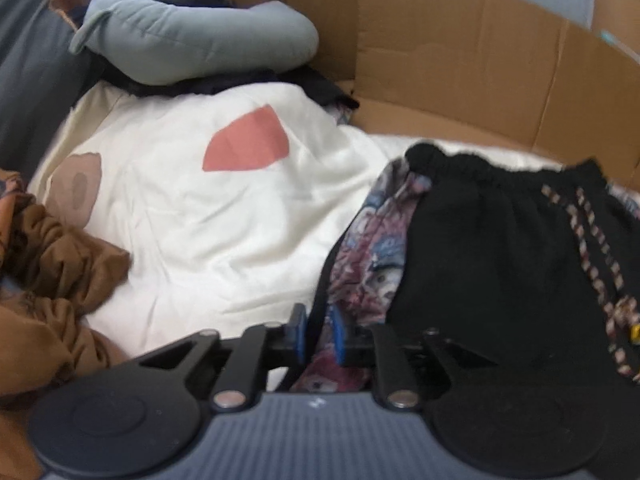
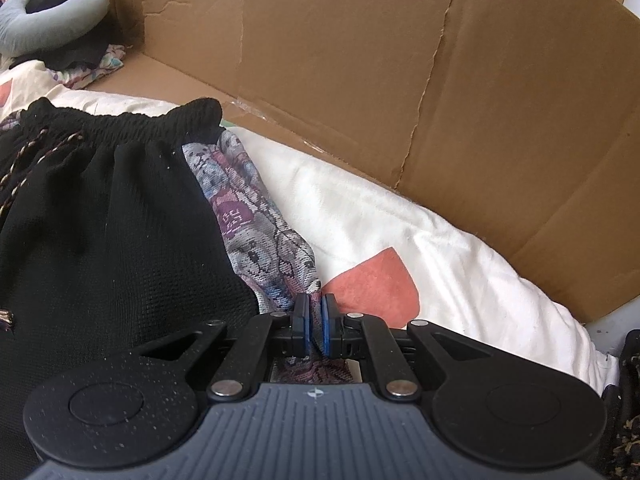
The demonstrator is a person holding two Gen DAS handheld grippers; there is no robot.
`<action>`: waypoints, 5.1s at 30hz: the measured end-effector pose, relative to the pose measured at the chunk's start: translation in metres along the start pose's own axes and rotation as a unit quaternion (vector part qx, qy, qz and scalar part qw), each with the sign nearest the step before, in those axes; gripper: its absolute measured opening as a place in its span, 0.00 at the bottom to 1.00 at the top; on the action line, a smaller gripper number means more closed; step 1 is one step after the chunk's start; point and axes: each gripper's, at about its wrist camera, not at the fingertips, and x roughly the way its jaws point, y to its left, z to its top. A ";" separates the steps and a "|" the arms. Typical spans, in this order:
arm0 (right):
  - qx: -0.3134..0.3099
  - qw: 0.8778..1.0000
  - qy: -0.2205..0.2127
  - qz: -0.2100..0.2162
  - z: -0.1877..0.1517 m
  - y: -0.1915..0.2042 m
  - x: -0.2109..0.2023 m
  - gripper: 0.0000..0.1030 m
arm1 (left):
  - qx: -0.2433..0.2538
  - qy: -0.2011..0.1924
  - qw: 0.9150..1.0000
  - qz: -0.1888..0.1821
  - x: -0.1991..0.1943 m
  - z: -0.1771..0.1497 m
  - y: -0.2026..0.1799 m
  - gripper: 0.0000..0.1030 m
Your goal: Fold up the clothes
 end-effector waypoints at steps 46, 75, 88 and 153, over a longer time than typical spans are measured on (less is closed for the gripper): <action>0.047 0.999 0.010 -0.018 0.055 0.013 0.048 0.50 | 0.042 0.009 0.997 0.070 0.030 0.041 -0.009 0.45; 0.081 0.996 0.047 0.009 -0.039 -0.062 -0.088 0.23 | 0.004 0.011 0.999 0.039 -0.094 0.005 0.018 0.44; 0.094 0.993 0.072 0.024 -0.116 -0.058 -0.100 0.18 | -0.013 0.049 0.998 0.033 -0.131 -0.067 0.041 0.44; 0.074 0.991 0.077 0.081 -0.146 0.088 -0.122 0.46 | -0.020 0.111 0.987 -0.117 -0.149 -0.169 -0.078 0.40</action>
